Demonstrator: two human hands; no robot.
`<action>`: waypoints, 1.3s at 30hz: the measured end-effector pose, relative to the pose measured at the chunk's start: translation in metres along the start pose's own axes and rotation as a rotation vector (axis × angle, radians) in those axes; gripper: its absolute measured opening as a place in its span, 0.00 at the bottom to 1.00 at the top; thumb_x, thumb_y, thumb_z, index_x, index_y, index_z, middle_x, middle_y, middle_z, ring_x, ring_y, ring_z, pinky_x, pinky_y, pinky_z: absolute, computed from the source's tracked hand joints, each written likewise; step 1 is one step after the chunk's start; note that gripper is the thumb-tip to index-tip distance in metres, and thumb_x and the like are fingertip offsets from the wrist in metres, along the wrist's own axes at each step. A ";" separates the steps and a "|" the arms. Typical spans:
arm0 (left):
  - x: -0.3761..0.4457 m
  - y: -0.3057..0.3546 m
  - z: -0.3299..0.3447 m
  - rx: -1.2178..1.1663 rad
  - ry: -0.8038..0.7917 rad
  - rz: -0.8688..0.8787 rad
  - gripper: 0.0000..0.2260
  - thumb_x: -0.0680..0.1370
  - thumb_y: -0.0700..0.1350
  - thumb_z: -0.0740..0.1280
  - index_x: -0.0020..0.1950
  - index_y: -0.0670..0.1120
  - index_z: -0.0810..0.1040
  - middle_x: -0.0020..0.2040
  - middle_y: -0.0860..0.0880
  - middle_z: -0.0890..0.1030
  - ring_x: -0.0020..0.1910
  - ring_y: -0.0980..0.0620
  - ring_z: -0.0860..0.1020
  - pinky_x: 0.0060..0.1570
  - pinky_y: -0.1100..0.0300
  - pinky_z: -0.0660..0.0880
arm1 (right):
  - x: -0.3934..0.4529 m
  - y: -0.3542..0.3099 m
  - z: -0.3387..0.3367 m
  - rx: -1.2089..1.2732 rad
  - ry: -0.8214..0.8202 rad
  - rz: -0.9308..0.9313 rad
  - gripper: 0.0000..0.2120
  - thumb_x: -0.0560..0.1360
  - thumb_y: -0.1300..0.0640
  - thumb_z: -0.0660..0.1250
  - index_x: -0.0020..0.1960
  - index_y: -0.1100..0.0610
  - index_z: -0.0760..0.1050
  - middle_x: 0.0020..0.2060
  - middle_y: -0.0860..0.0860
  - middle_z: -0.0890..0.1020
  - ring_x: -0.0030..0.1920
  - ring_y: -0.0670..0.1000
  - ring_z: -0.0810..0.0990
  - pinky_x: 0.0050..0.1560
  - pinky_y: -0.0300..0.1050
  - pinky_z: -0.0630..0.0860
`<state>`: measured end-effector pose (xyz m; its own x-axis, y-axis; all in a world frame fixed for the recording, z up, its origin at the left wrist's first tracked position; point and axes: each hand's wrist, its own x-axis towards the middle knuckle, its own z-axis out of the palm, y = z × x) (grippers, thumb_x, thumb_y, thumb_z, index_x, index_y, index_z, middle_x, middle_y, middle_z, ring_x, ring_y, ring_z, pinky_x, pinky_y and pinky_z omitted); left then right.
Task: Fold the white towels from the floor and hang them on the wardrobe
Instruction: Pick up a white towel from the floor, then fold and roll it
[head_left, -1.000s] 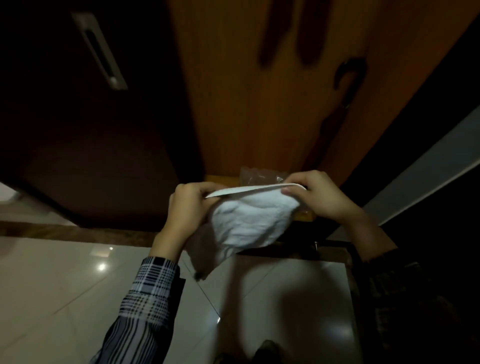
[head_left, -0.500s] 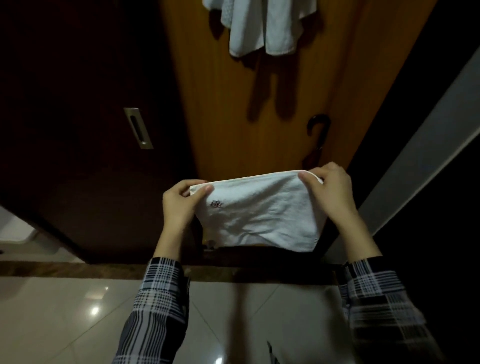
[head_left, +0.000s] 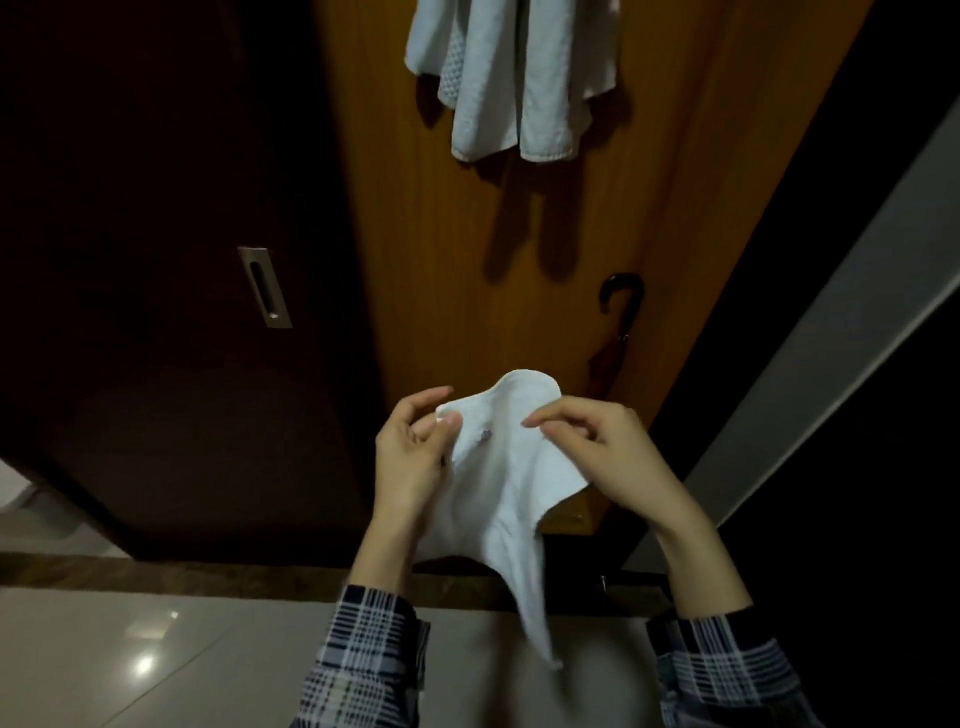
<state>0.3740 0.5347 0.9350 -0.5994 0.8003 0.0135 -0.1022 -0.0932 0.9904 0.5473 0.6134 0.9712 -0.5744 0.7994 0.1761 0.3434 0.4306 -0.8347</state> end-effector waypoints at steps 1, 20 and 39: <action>-0.004 0.003 0.004 0.002 -0.033 0.016 0.11 0.76 0.38 0.69 0.54 0.51 0.77 0.41 0.40 0.84 0.41 0.45 0.80 0.45 0.52 0.76 | 0.001 -0.005 0.004 0.017 -0.032 0.003 0.10 0.77 0.62 0.64 0.46 0.51 0.82 0.24 0.48 0.66 0.27 0.46 0.63 0.30 0.41 0.58; -0.026 0.030 -0.005 -0.074 -0.177 0.139 0.09 0.80 0.36 0.60 0.52 0.42 0.80 0.43 0.48 0.85 0.44 0.53 0.83 0.43 0.64 0.78 | 0.001 -0.040 0.032 -0.045 0.159 -0.132 0.07 0.71 0.52 0.73 0.42 0.56 0.84 0.29 0.46 0.83 0.30 0.41 0.81 0.35 0.37 0.78; -0.022 0.026 -0.038 0.050 -0.206 0.206 0.08 0.79 0.37 0.62 0.50 0.43 0.81 0.43 0.51 0.85 0.44 0.57 0.82 0.42 0.69 0.75 | 0.009 -0.031 0.067 -0.348 0.286 -0.405 0.15 0.68 0.40 0.70 0.39 0.52 0.84 0.39 0.45 0.75 0.45 0.48 0.70 0.42 0.44 0.70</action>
<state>0.3541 0.4920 0.9554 -0.4296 0.8713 0.2372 0.0469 -0.2408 0.9694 0.4817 0.5788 0.9635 -0.5041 0.6034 0.6179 0.3901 0.7974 -0.4604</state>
